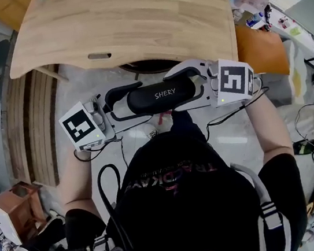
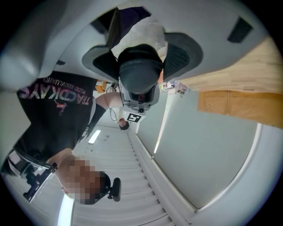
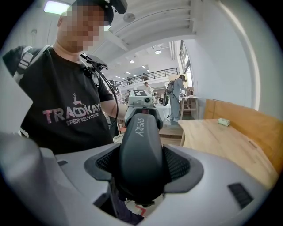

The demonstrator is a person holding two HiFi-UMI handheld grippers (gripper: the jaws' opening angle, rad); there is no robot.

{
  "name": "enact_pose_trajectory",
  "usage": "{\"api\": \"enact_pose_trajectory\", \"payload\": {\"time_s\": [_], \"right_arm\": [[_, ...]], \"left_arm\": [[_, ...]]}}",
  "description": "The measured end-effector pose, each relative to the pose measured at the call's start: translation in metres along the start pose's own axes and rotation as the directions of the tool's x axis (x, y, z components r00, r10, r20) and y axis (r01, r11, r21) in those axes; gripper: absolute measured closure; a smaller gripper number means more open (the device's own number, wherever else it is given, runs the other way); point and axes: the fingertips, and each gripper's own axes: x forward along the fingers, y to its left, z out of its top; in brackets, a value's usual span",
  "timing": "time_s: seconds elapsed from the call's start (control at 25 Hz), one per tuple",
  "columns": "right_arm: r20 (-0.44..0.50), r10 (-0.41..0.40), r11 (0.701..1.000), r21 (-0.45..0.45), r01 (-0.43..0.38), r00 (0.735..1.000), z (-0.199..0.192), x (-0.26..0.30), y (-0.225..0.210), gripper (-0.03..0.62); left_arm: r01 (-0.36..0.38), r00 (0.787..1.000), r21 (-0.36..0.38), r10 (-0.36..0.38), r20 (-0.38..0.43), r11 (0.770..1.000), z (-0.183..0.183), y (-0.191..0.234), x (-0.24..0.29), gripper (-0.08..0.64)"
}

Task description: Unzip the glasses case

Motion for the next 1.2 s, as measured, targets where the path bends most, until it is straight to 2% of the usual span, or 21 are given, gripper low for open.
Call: {"api": "enact_pose_trajectory", "payload": {"time_s": [0.16,0.28,0.32,0.36,0.44,0.48,0.64,0.72,0.8,1.0,1.2], "right_arm": [[0.064,-0.014,0.999,0.043,0.011,0.998,-0.007,-0.029,-0.046,0.278],[0.05,-0.059,0.997,0.051,0.057,0.997,-0.025,-0.048,-0.091,0.278],[0.042,-0.076,0.996,0.053,0.074,0.996,-0.032,-0.053,-0.108,0.278],[0.036,-0.094,0.994,0.059,0.091,0.995,-0.039,-0.056,-0.126,0.278],[0.029,-0.135,0.988,0.074,0.132,0.99,-0.052,-0.062,-0.165,0.278],[0.023,-0.161,0.984,0.082,0.158,0.987,-0.059,-0.063,-0.185,0.278],[-0.002,-0.285,0.95,0.133,0.283,0.958,-0.093,-0.067,-0.269,0.278],[-0.022,-0.337,0.929,0.153,0.337,0.941,-0.113,-0.068,-0.309,0.278],[-0.054,-0.358,0.918,0.159,0.362,0.932,-0.134,-0.064,-0.345,0.278],[-0.122,-0.349,0.915,0.172,0.366,0.929,-0.181,-0.037,-0.423,0.278],[-0.169,-0.312,0.922,0.184,0.341,0.935,-0.211,-0.007,-0.48,0.278]], "left_arm": [[-0.11,0.994,-0.057,0.111,0.023,0.992,0.006,0.041,-0.007,0.239],[-0.224,0.975,-0.059,0.223,-0.019,0.973,0.0,0.073,-0.006,0.277],[-0.287,0.957,-0.053,0.285,-0.051,0.956,-0.005,0.088,-0.004,0.325],[-0.358,0.931,-0.043,0.354,-0.088,0.933,-0.012,0.104,-0.002,0.379],[-0.462,0.879,-0.018,0.455,-0.142,0.887,-0.022,0.13,0.002,0.542],[-0.48,0.869,-0.018,0.473,-0.148,0.877,-0.025,0.137,0.006,0.543],[-0.491,0.87,-0.094,0.481,-0.109,0.866,-0.025,0.151,0.026,0.545],[-0.508,0.861,-0.126,0.497,-0.111,0.852,-0.031,0.161,0.035,0.545],[-0.546,0.837,-0.155,0.53,-0.135,0.824,-0.041,0.171,0.042,0.545],[-0.631,0.776,-0.247,0.601,-0.192,0.735,-0.064,0.181,0.045,0.545],[-0.706,0.706,-0.319,0.664,-0.246,0.632,-0.078,0.182,0.038,0.545]]}}
